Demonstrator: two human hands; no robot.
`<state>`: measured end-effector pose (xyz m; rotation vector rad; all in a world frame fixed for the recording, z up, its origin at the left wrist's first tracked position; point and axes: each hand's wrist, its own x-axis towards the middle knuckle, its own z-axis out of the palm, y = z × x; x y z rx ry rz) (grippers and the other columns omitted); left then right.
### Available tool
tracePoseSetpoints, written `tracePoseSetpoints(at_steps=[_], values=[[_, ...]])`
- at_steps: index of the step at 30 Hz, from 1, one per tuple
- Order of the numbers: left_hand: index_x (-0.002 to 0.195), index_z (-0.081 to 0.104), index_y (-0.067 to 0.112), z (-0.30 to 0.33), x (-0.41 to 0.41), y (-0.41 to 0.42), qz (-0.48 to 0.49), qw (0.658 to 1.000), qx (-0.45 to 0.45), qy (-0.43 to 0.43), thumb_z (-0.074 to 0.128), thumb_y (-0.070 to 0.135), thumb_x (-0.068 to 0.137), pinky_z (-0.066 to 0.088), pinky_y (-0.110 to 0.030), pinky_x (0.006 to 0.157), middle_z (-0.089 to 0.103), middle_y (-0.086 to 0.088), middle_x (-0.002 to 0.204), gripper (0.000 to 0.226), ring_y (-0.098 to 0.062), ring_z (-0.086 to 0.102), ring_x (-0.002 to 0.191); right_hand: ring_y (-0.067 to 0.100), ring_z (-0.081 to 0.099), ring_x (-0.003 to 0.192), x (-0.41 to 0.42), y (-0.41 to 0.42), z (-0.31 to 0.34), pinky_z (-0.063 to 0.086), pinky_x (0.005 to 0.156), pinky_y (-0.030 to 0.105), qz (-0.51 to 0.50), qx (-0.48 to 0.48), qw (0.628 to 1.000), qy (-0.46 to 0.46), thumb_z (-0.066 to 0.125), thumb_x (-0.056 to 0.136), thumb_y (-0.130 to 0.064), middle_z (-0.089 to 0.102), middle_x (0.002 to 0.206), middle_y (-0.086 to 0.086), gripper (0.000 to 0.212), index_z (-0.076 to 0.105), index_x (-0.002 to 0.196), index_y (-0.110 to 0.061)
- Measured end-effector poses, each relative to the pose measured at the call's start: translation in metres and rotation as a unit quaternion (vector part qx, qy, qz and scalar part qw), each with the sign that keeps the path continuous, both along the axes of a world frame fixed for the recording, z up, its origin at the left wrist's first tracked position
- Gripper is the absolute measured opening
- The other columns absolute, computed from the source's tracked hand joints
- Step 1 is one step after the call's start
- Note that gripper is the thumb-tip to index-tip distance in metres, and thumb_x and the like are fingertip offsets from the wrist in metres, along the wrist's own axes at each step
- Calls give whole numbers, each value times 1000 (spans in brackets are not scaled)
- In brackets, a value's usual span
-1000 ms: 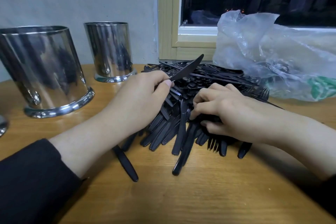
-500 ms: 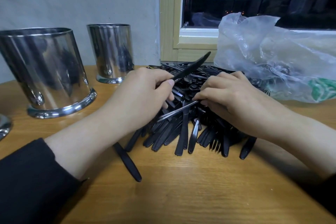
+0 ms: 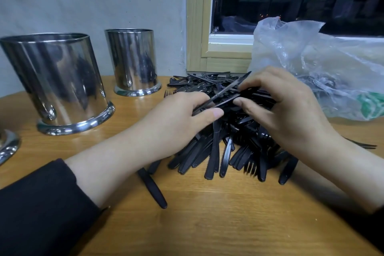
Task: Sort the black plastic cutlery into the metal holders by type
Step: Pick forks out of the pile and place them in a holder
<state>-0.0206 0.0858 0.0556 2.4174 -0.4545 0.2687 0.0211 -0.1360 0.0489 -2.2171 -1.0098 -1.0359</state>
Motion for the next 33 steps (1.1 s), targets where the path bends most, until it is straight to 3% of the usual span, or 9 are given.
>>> tracePoseSetpoints(at_steps=[3, 5, 7, 10, 14, 21, 27, 30, 33], values=[[87, 65, 22, -1, 4, 3, 24, 999, -30, -1, 47, 42, 104, 34, -24, 49, 47, 6, 59, 32, -5, 39, 45, 16, 51, 110, -2, -2, 3, 40, 99, 24, -38, 45, 998, -30, 69, 92, -27, 52, 113, -2, 29, 64, 114, -8], [89, 63, 20, -2, 9, 7, 46, 995, -83, -5, 46, 37, 106, 38, -31, 53, 51, 6, 59, 29, -6, 41, 44, 12, 51, 102, -6, -1, 6, 42, 92, 25, -36, 26, 999, -16, 66, 94, -29, 53, 107, -6, 25, 64, 112, -11], [94, 63, 21, -3, 14, 11, 81, 987, -137, -11, 47, 35, 107, 38, -31, 56, 55, 8, 61, 26, -5, 43, 44, 7, 53, 90, -8, 3, 3, 47, 84, 32, 5, -73, 996, 48, 60, 96, -36, 56, 95, -13, 22, 66, 109, -20], [92, 60, 19, 0, 15, 15, 107, 962, -252, 8, 54, 37, 105, 32, -29, 47, 45, 9, 58, 23, -7, 35, 42, 4, 54, 92, -10, 13, -11, 45, 84, 38, 22, -232, 967, 107, 46, 99, -50, 59, 95, -21, 30, 64, 117, -34], [76, 48, 20, 4, 11, 16, 102, 925, -363, 44, 59, 39, 103, 21, -24, 42, 33, 8, 55, 35, -10, 24, 42, 2, 54, 96, -12, 19, -19, 39, 84, 33, 4, -279, 949, 148, 31, 97, -61, 60, 97, -21, 45, 64, 119, -40], [74, 44, 19, 2, 11, 15, 103, 898, -420, 78, 61, 37, 101, 20, -20, 38, 30, 7, 54, 37, -9, 23, 40, 3, 53, 85, -16, 26, -22, 44, 84, 30, -21, -190, 964, 188, 50, 92, -56, 60, 81, -16, 25, 63, 88, -35], [72, 43, 19, 1, 12, 15, 101, 891, -433, 91, 63, 34, 100, 20, -21, 39, 30, 8, 53, 38, -9, 22, 42, 0, 58, 71, -24, 27, -16, 42, 58, 16, -68, -133, 958, 244, 66, 89, -44, 62, 66, -14, 18, 65, 79, -30], [67, 41, 21, 1, 12, 14, 95, 887, -440, 100, 65, 33, 99, 18, -21, 41, 30, 6, 55, 42, -10, 21, 45, -5, 56, 63, -25, 26, -13, 40, 56, 12, -74, -103, 953, 274, 69, 87, -36, 64, 63, -15, 13, 68, 77, -28], [63, 39, 20, 0, 12, 13, 84, 884, -443, 122, 66, 37, 99, 20, -22, 41, 30, 3, 57, 47, -12, 23, 46, 4, 54, 52, -26, 25, -9, 42, 54, 14, -58, -48, 954, 289, 70, 85, -30, 65, 64, -20, 13, 68, 72, -26]])
